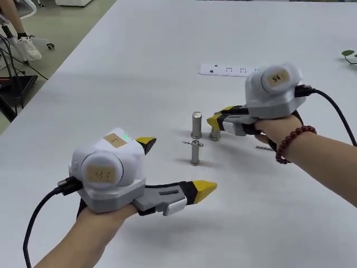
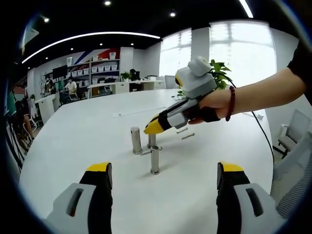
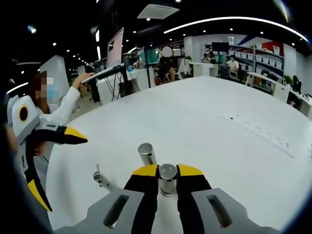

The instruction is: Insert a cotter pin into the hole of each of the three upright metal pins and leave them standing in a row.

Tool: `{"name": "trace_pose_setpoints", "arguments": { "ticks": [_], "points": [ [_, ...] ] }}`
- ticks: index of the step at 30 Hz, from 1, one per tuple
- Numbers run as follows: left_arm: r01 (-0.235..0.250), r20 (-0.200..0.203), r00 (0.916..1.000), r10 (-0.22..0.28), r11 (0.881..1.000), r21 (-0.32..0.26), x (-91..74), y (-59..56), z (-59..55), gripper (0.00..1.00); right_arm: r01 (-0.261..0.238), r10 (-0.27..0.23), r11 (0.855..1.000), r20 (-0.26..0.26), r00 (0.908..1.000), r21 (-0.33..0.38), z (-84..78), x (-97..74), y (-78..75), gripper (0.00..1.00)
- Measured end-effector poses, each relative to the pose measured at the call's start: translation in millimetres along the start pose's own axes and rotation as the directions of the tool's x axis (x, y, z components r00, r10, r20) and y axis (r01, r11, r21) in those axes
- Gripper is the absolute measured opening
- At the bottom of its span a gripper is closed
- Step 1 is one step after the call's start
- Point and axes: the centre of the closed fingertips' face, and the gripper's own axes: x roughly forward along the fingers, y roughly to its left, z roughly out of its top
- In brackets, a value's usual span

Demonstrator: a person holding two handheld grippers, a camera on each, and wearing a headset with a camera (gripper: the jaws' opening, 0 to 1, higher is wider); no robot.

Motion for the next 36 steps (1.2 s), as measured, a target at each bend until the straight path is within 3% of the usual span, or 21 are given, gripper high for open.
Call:
{"name": "trace_pose_setpoints", "arguments": {
  "ticks": [14,31,36],
  "points": [
    [0.016,0.012,0.9998,-0.016,1.000,-0.003,-5.0,-4.2,3.2,0.98,0.007,-0.007,1.000,-0.011,0.9999,-0.028,-8.5,-15.6,3.3,0.08],
    [0.026,-0.002,0.9997,-0.025,1.000,0.012,-13.0,-11.3,2.3,0.99,-0.014,0.013,0.997,-0.018,0.9998,-0.073,-18.4,-45.1,12.1,0.08],
    [0.032,-0.005,0.9995,-0.032,0.999,0.019,-14.3,-14.6,2.2,0.99,-0.039,0.037,0.994,-0.025,0.9990,-0.097,-22.9,-51.1,22.8,0.08]
  ]
}}
